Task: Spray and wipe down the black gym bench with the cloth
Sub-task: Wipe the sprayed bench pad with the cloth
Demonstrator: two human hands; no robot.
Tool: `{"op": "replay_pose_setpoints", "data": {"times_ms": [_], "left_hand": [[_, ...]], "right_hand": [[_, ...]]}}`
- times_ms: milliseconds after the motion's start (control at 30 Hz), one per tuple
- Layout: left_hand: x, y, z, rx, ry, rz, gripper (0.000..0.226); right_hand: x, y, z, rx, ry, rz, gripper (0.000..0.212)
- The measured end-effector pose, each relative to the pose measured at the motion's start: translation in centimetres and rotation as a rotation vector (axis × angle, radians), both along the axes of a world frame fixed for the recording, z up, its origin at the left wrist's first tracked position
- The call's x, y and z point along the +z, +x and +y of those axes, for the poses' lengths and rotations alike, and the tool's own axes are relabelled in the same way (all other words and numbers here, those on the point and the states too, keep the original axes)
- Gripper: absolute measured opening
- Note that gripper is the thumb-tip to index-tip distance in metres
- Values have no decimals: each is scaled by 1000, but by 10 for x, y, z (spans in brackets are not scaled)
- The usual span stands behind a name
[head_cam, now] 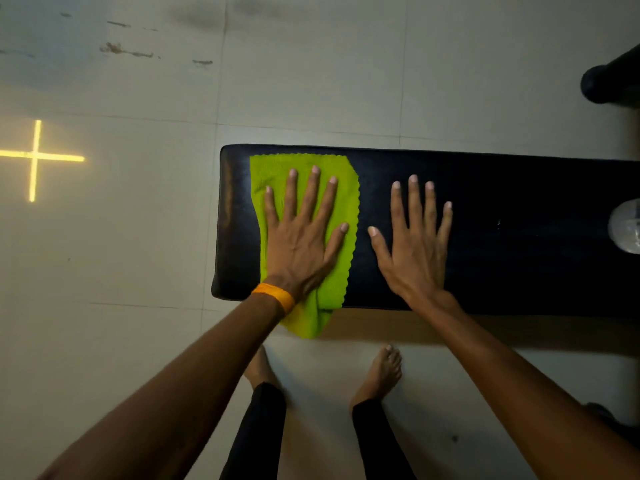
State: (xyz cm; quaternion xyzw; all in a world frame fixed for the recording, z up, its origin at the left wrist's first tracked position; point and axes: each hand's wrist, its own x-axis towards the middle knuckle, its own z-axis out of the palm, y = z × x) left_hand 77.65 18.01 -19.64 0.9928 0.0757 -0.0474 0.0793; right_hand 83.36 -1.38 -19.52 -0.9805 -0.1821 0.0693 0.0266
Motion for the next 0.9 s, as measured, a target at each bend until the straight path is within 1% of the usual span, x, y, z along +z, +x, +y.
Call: {"op": "replay_pose_setpoints", "data": {"times_ms": [100,133,167,200,233,300,333,367,400,500,567,600,633,700,733,767,867,900], "left_hand": [[0,-16,1,-297,5,-10,70],[-1,-15,10,-373,2,-23,69],[-2,-10,20,-393,-6,-38,69],[-4,0,28,-349,-15,-48,69],[-6,11,33,-236,-28,-42,69],[-5,35,28,68,-32,-14,70],[-4,44,20,171,-25,-7,70],[-3,49,8,203,-23,-5,70],[-2,49,-3,170,-23,-2,70],[1,28,-29,-73,-60,12,70],[0,16,-31,-165,-52,13,70],[-1,17,-31,-161,-54,-2,70],[-2,22,-34,-115,-56,-12,70],[-2,35,-50,57,-65,-13,70],[0,41,-61,108,-75,-10,70],[1,45,-72,94,-89,1,71],[-2,42,-86,-150,-91,13,70],[-2,42,-84,-169,-93,11,70]], "right_hand": [[2,1,-3,18,29,12,78],[2,0,-3,21,40,9,77],[3,0,-4,19,51,4,77],[2,0,-4,15,59,-2,77],[2,0,-4,15,64,-10,76],[0,0,-6,18,80,-19,74],[1,0,-6,21,97,-18,73],[1,0,-7,22,117,-18,70],[3,0,-7,20,140,-15,67],[5,-4,-16,-9,197,5,62],[5,-8,-29,-11,218,8,62],[4,-9,-36,-5,227,13,62],[3,-11,-42,2,239,20,63],[3,-11,-48,18,268,31,65],[2,-11,-49,18,282,29,65],[2,-10,-49,3,296,25,65],[4,-9,-53,-101,351,43,63],[5,-8,-55,-117,361,52,63]]}}
